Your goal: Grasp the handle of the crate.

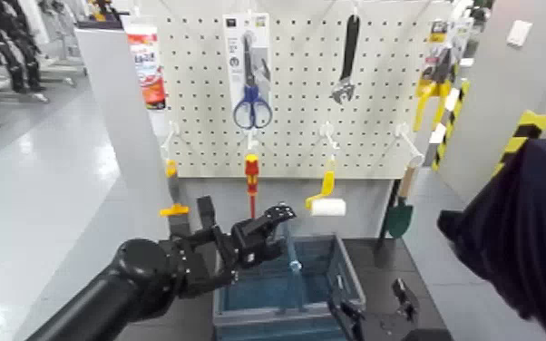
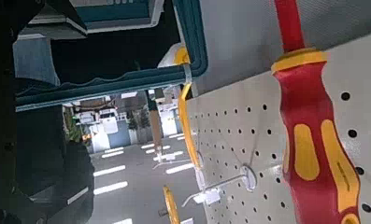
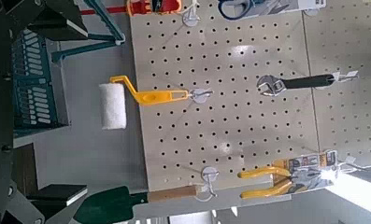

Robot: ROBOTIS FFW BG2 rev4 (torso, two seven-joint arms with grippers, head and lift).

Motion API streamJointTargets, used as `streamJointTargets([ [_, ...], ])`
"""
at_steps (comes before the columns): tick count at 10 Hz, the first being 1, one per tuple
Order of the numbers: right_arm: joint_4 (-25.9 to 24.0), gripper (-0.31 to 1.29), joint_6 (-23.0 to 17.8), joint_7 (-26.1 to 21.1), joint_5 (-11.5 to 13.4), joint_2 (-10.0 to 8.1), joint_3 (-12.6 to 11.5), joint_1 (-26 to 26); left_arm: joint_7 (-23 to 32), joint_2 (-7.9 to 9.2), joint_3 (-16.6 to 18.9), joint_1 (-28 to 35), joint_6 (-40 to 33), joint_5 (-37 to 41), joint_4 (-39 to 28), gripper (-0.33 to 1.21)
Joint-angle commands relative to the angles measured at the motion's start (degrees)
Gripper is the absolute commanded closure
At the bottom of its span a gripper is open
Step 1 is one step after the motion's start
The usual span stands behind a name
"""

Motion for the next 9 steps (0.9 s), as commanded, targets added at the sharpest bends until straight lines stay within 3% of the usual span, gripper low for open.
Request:
streamJointTargets([
  [1, 0.14, 0.14, -0.15, 0.02, -0.02, 0.00, 0.21, -0.16, 0.00, -0.25, -0.62, -0.72, 0.37, 2.68, 1.71, 0.36],
  [2, 0.23, 0.14, -0.24, -0.07, -0.11, -0.09, 0.39, -0.34, 0.00, -0.34, -0.88, -0.98, 0.72, 3.83, 2.24, 0.66],
  [3, 0.23, 0.14, -0.24, -0.07, -0.11, -0.09, 0.39, -0.34, 0.00, -0.43, -0.97, -0.98, 1.08, 4.35, 2.41, 0.86],
  [5, 0.32, 0.14, -0.41, -0.07, -0.20, -0.09, 0.39, -0.34, 0.00, -0.52, -1.23, -0.98, 1.34, 4.44, 2.94, 1.11],
  [9, 0.23, 0.14, -0.50, -0.07, -0.20, -0.18, 0.21, -0.25, 0.18, -0.69, -1.32, -0.63, 1.34, 4.44, 3.29, 1.19],
])
